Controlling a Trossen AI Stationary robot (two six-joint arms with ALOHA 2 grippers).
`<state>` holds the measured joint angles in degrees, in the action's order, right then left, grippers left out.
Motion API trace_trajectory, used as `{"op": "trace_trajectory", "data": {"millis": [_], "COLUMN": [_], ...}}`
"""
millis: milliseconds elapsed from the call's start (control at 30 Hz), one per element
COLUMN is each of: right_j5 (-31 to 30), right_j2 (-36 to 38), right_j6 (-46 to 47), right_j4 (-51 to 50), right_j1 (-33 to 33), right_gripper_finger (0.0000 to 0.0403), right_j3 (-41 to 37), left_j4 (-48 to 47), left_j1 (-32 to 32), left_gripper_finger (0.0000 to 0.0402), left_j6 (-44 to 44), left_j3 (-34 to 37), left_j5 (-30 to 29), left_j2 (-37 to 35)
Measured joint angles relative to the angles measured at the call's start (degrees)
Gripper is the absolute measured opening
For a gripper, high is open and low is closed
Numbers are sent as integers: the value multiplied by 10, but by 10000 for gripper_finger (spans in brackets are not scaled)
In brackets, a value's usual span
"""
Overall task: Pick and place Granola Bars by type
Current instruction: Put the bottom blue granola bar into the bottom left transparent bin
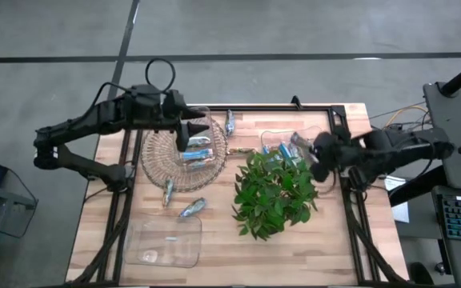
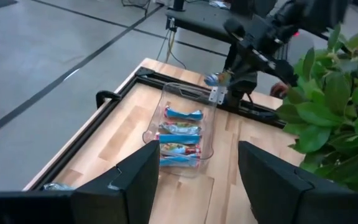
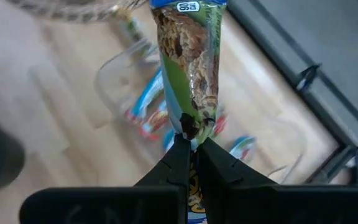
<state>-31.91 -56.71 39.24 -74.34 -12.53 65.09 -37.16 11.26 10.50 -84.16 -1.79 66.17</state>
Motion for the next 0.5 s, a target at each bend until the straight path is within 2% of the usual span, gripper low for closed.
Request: {"op": "trace_trajectory", "data": {"millis": [300,500], "right_j5": [24,91], "right_j2": [0,-24], "right_j6": [-173,-265], "right_j4": [50,141], "right_j1": [157,256], "right_gripper_finger": [8,8], "right_j3": [31,29], "left_j4": [2,5], "left_j1": [13,18], "left_gripper_finger": [199,199], "left_j6": [-9,-23], "left_j3": [-3,-6], "left_j5": [33,34], "left_j2": [0,0]}}
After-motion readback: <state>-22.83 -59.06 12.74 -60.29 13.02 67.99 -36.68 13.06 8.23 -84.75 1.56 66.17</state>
